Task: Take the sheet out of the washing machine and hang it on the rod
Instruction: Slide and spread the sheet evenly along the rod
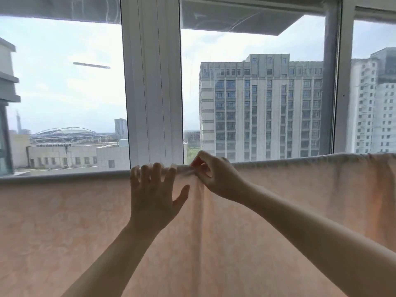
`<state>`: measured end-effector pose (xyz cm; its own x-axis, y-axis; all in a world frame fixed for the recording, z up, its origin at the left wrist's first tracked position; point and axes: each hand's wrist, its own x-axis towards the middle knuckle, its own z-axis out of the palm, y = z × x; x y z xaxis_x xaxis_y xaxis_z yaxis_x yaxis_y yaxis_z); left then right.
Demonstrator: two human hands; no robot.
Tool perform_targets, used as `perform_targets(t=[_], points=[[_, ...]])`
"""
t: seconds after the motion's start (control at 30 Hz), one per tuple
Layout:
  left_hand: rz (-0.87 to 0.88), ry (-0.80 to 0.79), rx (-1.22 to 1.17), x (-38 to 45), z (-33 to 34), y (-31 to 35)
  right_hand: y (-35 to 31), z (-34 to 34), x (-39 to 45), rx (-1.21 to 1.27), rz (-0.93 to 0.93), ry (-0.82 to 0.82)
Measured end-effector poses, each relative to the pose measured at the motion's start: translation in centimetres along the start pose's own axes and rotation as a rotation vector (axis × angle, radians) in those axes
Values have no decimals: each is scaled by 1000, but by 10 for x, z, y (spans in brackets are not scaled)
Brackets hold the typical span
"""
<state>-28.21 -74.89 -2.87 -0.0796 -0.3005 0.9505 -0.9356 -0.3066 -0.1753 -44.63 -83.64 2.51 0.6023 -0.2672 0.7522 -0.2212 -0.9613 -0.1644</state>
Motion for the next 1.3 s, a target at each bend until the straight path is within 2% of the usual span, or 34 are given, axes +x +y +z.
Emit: perform_targets(t=[0.1, 0.23, 0.4, 0.5, 0.7, 0.77, 0.83, 1.13, 1.3], points=[[12, -4, 7, 0, -5, -3, 3, -17, 5, 43, 56, -64], [7, -43, 11, -2, -10, -9, 13, -36, 17, -78, 171, -132], [3, -45, 7, -3, -13, -9, 8, -43, 33, 101, 308, -305], [-8, -41, 10, -3, -14, -7, 4, -39, 37, 97, 299, -358], [-9, -69, 12, -5, -17, -9, 5, -24, 29, -101, 290, -62], [-6, -57, 0, -5, -18, -12, 9, -31, 26, -66, 343, 78], [11, -52, -14, -5, -18, -12, 14, -41, 21, 0, 393, 150], [-64, -120, -47, 1, -18, 6, 21, -52, -3, -108, 331, 48], [9, -159, -79, 7, -17, 21, 19, -51, -8, -90, 274, 75]])
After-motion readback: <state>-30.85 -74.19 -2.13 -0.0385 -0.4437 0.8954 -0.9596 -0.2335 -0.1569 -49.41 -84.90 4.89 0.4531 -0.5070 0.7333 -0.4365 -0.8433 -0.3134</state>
